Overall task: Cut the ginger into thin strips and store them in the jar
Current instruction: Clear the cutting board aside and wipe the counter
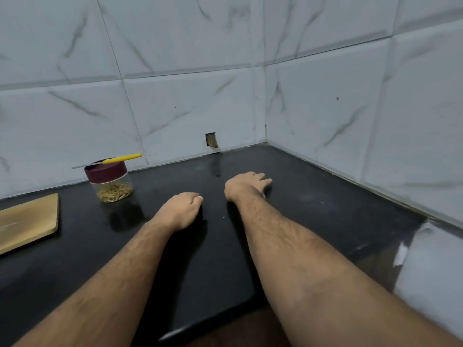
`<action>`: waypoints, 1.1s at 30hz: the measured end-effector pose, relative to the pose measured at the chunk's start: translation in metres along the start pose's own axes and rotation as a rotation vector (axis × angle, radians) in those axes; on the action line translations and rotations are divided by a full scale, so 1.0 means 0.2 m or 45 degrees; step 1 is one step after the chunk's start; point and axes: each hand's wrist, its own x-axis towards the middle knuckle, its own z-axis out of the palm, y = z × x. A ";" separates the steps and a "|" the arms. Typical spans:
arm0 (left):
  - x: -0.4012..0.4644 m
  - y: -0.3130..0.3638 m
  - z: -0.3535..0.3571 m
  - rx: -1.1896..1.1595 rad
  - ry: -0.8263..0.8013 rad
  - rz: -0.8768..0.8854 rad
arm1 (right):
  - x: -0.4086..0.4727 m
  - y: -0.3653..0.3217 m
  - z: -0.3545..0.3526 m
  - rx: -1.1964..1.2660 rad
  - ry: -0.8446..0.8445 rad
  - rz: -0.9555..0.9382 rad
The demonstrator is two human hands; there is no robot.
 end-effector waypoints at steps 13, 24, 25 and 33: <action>-0.52 0.26 -0.03 -0.034 0.026 0.106 | -0.68 0.58 -0.01 0.009 0.134 0.071; -0.69 0.06 -0.12 -0.079 0.103 0.080 | -1.06 0.62 -0.05 0.012 0.464 -0.100; -0.69 0.05 -0.12 -0.081 0.110 0.075 | -1.06 0.55 -0.06 0.024 0.482 -0.158; -0.62 -0.14 -0.16 -0.076 0.143 0.004 | -0.83 -0.07 0.02 -0.091 0.301 -0.516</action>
